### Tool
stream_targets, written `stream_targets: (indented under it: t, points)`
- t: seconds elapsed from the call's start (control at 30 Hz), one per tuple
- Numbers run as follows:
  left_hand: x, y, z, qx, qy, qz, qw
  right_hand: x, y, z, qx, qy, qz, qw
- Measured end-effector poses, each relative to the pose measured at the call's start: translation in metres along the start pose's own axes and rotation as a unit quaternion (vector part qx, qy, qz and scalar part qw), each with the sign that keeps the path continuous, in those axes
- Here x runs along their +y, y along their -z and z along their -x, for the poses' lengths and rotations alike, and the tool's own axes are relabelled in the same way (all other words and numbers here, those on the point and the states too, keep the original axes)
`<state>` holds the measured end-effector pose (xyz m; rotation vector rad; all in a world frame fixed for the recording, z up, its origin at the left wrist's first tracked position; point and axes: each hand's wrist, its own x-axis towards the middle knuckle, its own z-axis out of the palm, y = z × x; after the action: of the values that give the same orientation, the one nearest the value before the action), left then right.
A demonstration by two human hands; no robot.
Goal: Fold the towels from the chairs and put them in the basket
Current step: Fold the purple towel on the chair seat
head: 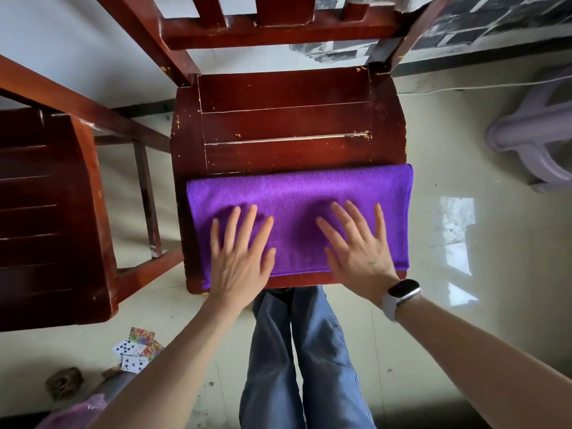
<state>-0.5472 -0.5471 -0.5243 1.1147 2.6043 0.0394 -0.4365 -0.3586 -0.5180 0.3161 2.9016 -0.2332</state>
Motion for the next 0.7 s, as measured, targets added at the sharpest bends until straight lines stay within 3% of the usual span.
stream_targets:
  t: [0.3, 0.53, 0.7]
  points:
    - [-0.027, -0.034, -0.030, -0.020, -0.017, -0.050, 0.998, 0.008, -0.034, -0.044, -0.012, 0.000, 0.030, 0.999]
    - [-0.016, -0.017, -0.033, 0.037, -0.039, -0.021, 0.998, 0.006, -0.018, -0.045, 0.046, 0.018, 0.005, 0.999]
    - [-0.020, -0.018, -0.054, 0.028, 0.039, -0.016, 0.999, 0.030, -0.017, -0.058, 0.033, -0.041, 0.025, 0.998]
